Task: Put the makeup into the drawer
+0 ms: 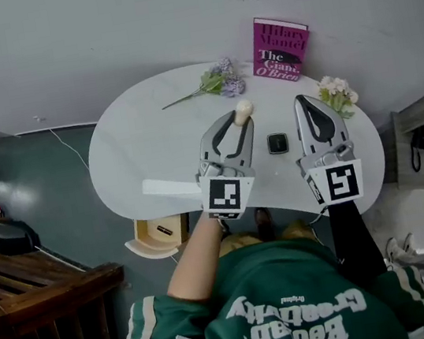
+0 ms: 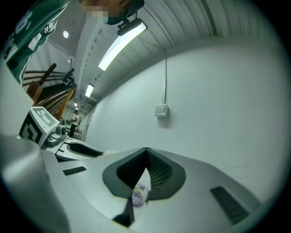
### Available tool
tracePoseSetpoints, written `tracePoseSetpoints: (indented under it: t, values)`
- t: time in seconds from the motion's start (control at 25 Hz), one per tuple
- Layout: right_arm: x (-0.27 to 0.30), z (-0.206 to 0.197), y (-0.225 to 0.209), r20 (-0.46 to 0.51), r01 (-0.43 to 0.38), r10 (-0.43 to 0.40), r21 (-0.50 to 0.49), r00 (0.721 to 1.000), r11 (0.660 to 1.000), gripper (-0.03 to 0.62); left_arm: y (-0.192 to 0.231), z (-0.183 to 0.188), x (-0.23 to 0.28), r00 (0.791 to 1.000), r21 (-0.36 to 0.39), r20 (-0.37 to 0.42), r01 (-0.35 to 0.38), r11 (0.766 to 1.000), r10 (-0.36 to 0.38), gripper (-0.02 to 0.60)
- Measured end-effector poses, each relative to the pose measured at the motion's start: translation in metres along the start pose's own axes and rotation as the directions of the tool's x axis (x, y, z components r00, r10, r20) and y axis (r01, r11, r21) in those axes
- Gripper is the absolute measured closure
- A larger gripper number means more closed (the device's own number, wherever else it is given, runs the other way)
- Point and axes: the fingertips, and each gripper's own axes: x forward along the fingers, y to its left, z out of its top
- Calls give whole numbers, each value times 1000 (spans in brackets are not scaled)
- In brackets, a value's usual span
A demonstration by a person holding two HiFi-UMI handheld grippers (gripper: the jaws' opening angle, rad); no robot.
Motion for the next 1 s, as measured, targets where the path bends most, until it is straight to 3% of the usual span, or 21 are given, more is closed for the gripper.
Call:
tracePoseSetpoints:
  t: [0.24,0.4,0.48,0.64,0.76,1.0]
  values:
    - [19,7,38,18,-83,83,4,996,997,586,39,4,-32,993,9,25,-112,994,112,460]
    - [40,13,83,38,-171,170,13,985,985,586,79,6,-73,979,5,36,-201,980,201,460]
    - [53,16,113,51,-245,243,24,969,969,586,101,6,-100,962,20,29,-271,962,271,460]
    - [72,26,184,83,-394,390,38,917,918,586,143,6,-164,905,48,7,-425,904,426,460]
    - [80,34,237,105,-487,481,43,870,872,586,170,5,-215,850,62,-9,-526,848,527,460]
    - [82,57,337,159,-628,615,44,772,777,586,206,2,-316,745,104,-29,-661,743,667,460]
